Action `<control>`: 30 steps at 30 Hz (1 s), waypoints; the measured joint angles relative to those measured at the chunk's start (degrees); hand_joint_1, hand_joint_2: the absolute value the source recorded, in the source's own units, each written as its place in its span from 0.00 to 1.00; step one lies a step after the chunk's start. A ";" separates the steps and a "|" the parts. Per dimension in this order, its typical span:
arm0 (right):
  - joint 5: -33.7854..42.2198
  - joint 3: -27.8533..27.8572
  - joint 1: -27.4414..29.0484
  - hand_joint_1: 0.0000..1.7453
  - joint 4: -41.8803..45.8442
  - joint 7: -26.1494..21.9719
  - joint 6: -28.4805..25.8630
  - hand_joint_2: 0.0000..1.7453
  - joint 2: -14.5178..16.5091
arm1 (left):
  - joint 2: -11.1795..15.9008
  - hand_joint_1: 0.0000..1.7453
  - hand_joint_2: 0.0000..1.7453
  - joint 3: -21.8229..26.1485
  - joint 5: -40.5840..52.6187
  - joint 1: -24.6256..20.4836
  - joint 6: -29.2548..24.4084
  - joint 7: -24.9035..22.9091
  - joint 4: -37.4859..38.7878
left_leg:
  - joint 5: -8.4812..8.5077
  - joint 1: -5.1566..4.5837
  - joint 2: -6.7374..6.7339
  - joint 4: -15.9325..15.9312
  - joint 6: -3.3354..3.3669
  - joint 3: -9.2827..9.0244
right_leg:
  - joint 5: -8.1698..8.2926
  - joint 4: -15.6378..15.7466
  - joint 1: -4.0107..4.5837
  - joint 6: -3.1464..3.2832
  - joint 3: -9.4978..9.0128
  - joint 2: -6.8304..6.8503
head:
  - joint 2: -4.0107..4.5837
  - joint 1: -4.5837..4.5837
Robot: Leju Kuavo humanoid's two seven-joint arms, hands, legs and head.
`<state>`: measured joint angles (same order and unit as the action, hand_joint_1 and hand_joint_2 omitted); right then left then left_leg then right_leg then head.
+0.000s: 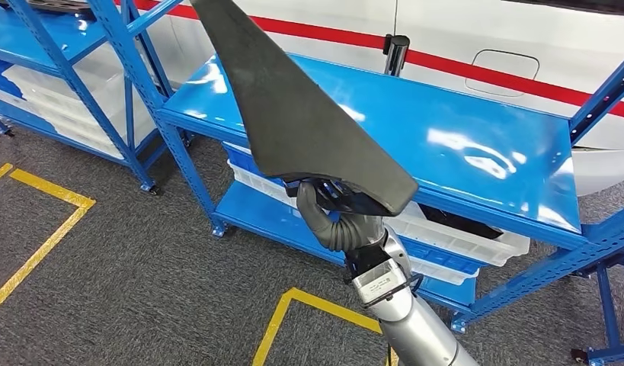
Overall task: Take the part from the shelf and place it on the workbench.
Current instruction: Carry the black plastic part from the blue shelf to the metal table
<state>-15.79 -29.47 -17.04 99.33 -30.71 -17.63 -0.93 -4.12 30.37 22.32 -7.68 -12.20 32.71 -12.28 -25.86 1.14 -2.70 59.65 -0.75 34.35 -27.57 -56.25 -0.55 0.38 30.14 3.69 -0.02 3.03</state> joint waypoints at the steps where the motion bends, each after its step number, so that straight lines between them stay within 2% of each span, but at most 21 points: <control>1: 0.22 0.06 0.26 1.00 0.04 -0.43 -0.24 1.00 -0.07 | 0.06 0.00 1.00 -0.02 0.01 -0.07 -0.02 -0.04 0.01 | 0.35 -0.21 -0.47 -1.76 0.31 -0.82 | -0.06 -0.04 0.25 -0.22 0.05 0.39 | 0.00 0.07; 3: 0.55 0.17 1.03 1.00 0.12 -1.14 -0.72 1.00 -0.25 | 0.10 0.00 1.00 -0.03 0.02 -0.07 -0.12 -0.26 0.01 | 0.38 -0.56 0.25 -2.23 1.12 -0.64 | -0.07 0.04 0.54 -0.80 0.04 1.31 | 0.00 0.21; 5: 0.62 0.27 1.77 1.00 0.23 -1.62 -0.99 1.00 -0.45 | 0.08 0.00 1.00 -0.03 0.03 0.01 -0.21 -0.49 0.02 | 0.87 -0.53 1.18 -2.71 2.08 -0.64 | -0.84 -0.81 0.47 -1.37 0.46 0.61 | 0.00 0.28; 7: 0.62 0.43 2.38 1.00 0.42 -1.91 -1.10 1.00 -0.78 | 0.07 0.00 1.00 -0.03 0.09 -0.02 -0.25 -0.56 0.02 | 1.37 -0.39 2.15 -3.13 2.97 -0.62 | -3.71 -6.10 0.23 -1.15 2.89 -1.79 | 0.00 0.36; 9: 0.62 0.52 3.07 1.00 0.51 -2.01 -1.15 1.00 -1.19 | 0.13 0.00 1.00 -0.03 0.16 -0.04 -0.24 -0.58 0.02 | 1.55 -0.44 3.31 -3.13 3.33 -0.34 | -7.08 -14.45 0.05 -0.83 6.76 -3.20 | 0.00 0.40; 10: 0.62 0.55 3.37 1.00 0.51 -2.01 -1.16 1.00 -1.37 | 0.13 0.00 1.00 -0.03 0.18 0.00 -0.22 -0.59 0.02 | 1.61 -0.47 3.93 -3.12 3.39 -0.25 | -7.84 -17.14 0.00 -1.00 8.08 -3.39 | 0.00 0.40; 11: 0.62 0.56 3.61 1.00 0.51 -2.01 -1.16 1.00 -1.49 | 0.12 0.00 1.00 -0.03 0.19 0.04 -0.22 -0.60 0.02 | 1.66 -0.48 4.59 -3.09 3.38 -0.20 | -7.58 -17.56 -0.02 -1.40 8.27 -3.49 | 0.00 0.41; 12: 0.62 0.56 3.73 1.00 0.52 -2.01 -1.16 1.00 -1.57 | 0.10 0.00 1.00 -0.03 0.19 0.07 -0.21 -0.61 0.02 | 1.72 -0.49 5.27 -3.04 3.34 -0.19 | -6.44 -15.59 -0.06 -1.92 7.30 -3.60 | 0.00 0.41; 13: 0.62 0.56 3.78 1.00 0.54 -2.01 -1.17 1.00 -1.62 | 0.07 0.00 1.00 -0.04 0.20 0.08 -0.21 -0.62 0.02 | 1.76 -0.49 5.95 -2.94 3.25 -0.19 | -4.67 -11.58 -0.20 -2.42 5.33 -3.99 | 0.00 0.42; 14: 0.62 0.56 3.79 1.00 0.55 -2.01 -1.18 1.00 -1.66 | 0.04 0.00 1.00 -0.04 0.20 0.08 -0.21 -0.62 0.02 | 1.78 -0.53 6.60 -2.76 3.07 -0.12 | -3.01 -7.14 -0.40 -2.76 3.26 -4.93 | 0.00 0.43; 15: 0.62 0.55 3.80 1.00 0.57 -2.01 -1.18 1.00 -1.69 | 0.03 0.00 1.00 -0.05 0.22 0.08 -0.21 -0.63 0.02 | 1.78 -0.63 7.19 -2.55 2.82 0.07 | -1.78 -3.71 -0.55 -2.77 1.68 -5.62 | 0.00 0.43; 16: 0.62 0.55 3.82 1.00 0.59 -2.01 -1.19 1.00 -1.73 | 0.04 0.00 1.00 -0.05 0.23 0.10 -0.21 -0.63 0.02 | 1.84 -0.70 7.66 -2.40 2.49 0.34 | -1.02 -1.57 -0.61 -2.57 0.79 -6.17 | 0.00 0.40; 17: 0.62 0.55 3.84 1.00 0.60 -2.01 -1.19 1.00 -1.77 | 0.07 0.00 1.00 -0.05 0.26 0.16 -0.21 -0.64 0.02 | 1.95 -0.71 8.03 -2.33 2.10 0.64 | -0.81 -1.01 -0.52 -2.20 0.66 -6.35 | 0.00 0.39; 19: 0.62 0.56 3.84 1.00 0.63 -2.01 -1.21 1.00 -1.80 | 0.17 0.00 1.00 -0.05 0.27 0.38 -0.21 -0.66 0.02 | 2.17 -0.50 8.46 -2.31 1.42 1.07 | -0.39 -0.99 -0.55 -1.40 0.75 -5.45 | 0.00 0.36; 21: 0.62 0.55 3.81 1.00 0.72 -2.01 -1.23 1.00 -1.74 | 0.20 0.00 1.00 -0.07 0.28 0.51 -0.22 -0.67 0.03 | 0.75 -0.41 6.60 -0.28 0.86 2.08 | -0.06 -0.74 -0.86 -0.50 0.63 -4.50 | 0.00 0.17; 23: 0.62 0.55 3.82 1.00 0.82 -2.01 -1.25 1.00 -1.70 | 0.16 0.00 1.00 -0.10 0.27 0.47 -0.24 -0.70 0.04 | -2.79 -0.36 3.95 5.82 0.34 4.89 | 0.00 -0.63 -0.74 0.24 0.59 -3.41 | 0.00 -0.07; 25: 0.61 0.55 3.89 1.00 0.86 -2.01 -1.30 1.00 -1.70 | 0.17 0.00 1.00 -0.11 0.25 0.52 -0.25 -0.95 0.04 | -5.70 -0.14 3.14 12.79 -0.07 8.13 | -0.06 -0.64 -0.47 0.50 0.67 -2.19 | 0.00 -0.13; 26: 0.60 0.54 3.96 1.00 0.86 -2.04 -1.33 1.00 -1.70 | 0.17 0.00 1.00 -0.11 0.19 0.63 -0.25 -1.09 0.04 | -5.84 -0.06 2.97 14.15 -0.17 8.69 | -0.08 -0.64 -0.38 0.51 0.69 -1.56 | 0.00 -0.13; 27: 0.59 0.54 4.02 1.00 0.86 -2.09 -1.38 1.00 -1.70 | 0.18 0.00 1.00 -0.10 0.08 0.75 -0.20 -1.15 0.04 | -4.85 0.00 2.79 13.01 -0.17 7.96 | -0.10 -0.65 -0.34 0.51 0.67 -1.01 | 0.00 -0.13; 28: 0.58 0.54 4.06 1.00 0.87 -2.16 -1.42 1.00 -1.71 | 0.19 0.00 1.00 -0.08 -0.08 0.85 -0.04 -0.99 0.04 | -3.14 0.01 2.34 9.71 -0.05 6.07 | -0.12 -0.65 -0.32 0.51 0.63 -0.49 | 0.00 -0.13; 30: 0.60 0.57 4.11 1.00 0.89 -2.40 -1.54 1.00 -1.73 | 0.24 0.00 1.00 0.02 -0.50 0.84 0.63 0.06 0.02 | -0.32 -0.26 0.24 1.74 0.50 1.59 | -0.28 -0.68 0.00 0.30 0.56 0.42 | 0.00 -0.11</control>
<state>-15.20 -28.90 -12.93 100.22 -33.11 -19.17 -2.66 -3.88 30.39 21.81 -6.84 -11.57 32.77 -12.26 -26.18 0.88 -2.46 61.39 -0.25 35.94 -27.86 -56.93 -0.54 0.68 30.70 4.11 -0.02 2.92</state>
